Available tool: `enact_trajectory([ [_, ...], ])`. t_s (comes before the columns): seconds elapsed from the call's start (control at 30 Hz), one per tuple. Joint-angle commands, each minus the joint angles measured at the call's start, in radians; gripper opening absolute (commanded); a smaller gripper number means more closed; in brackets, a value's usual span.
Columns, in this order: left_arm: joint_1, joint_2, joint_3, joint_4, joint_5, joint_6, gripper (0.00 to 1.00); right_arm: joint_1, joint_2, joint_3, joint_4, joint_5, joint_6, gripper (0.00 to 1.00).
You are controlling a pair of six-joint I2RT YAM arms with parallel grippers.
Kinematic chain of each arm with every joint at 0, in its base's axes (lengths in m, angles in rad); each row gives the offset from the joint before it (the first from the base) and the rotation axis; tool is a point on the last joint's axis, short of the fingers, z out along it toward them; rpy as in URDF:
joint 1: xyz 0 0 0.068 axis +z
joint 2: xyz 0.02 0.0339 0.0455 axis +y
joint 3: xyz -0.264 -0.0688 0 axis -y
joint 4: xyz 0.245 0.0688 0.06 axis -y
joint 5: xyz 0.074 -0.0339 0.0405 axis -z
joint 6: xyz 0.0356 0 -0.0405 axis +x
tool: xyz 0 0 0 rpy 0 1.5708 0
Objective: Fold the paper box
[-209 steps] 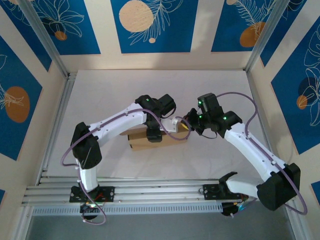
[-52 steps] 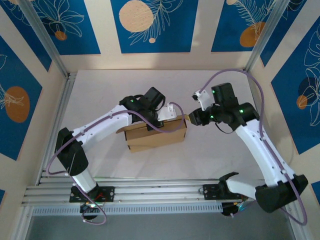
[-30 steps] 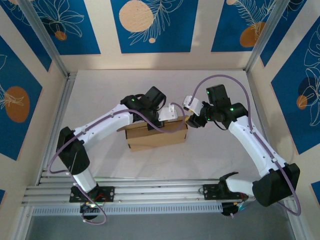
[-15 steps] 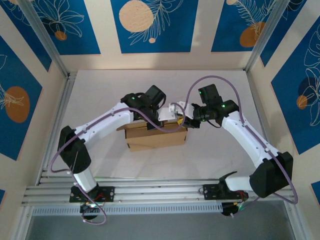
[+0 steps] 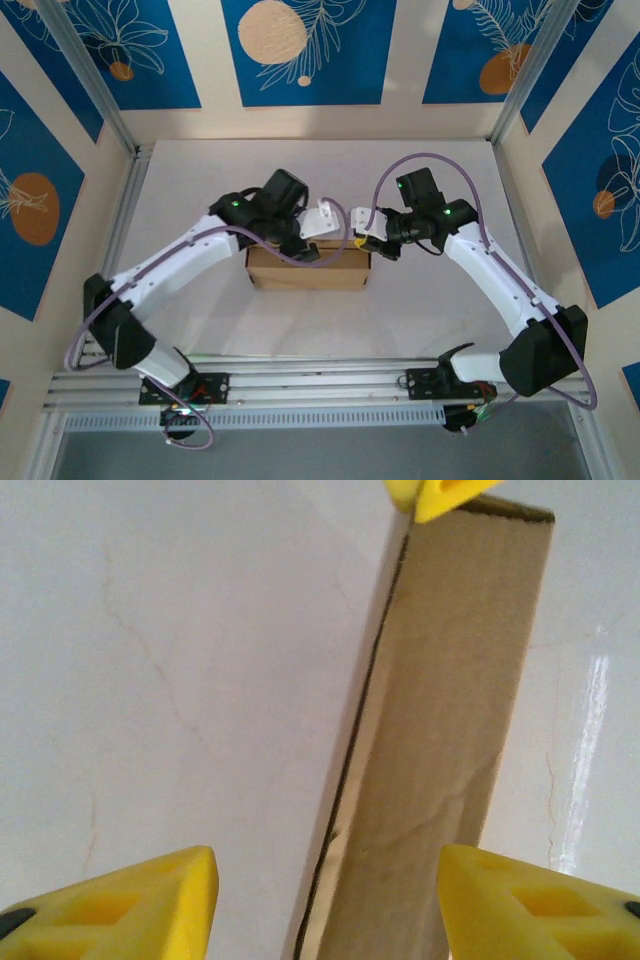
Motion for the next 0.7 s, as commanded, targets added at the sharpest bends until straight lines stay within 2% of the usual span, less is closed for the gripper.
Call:
enact_trajectory([
  [0.0, 0.069, -0.133, -0.061, 0.058, 0.032, -0.084, 0.59, -0.009, -0.028, -0.01, -0.037, -0.015, -0.038, 0.0],
  [0.1, 0.144, -0.269, -0.177, 0.109, -0.011, -0.142, 0.6, -0.012, -0.049, -0.029, -0.036, 0.0, -0.046, 0.0],
  [0.23, 0.192, -0.395, -0.313, 0.141, -0.119, -0.159, 0.62, -0.027, -0.074, -0.052, -0.018, -0.017, -0.029, 0.0],
  [0.4, 0.207, -0.437, -0.363, 0.096, -0.166, -0.192, 0.6, -0.03, -0.088, -0.06, -0.013, -0.008, -0.033, 0.0],
  [0.67, 0.255, -0.436, -0.399, 0.087, -0.136, -0.272, 0.52, -0.023, -0.067, -0.043, -0.002, -0.011, -0.028, 0.0],
])
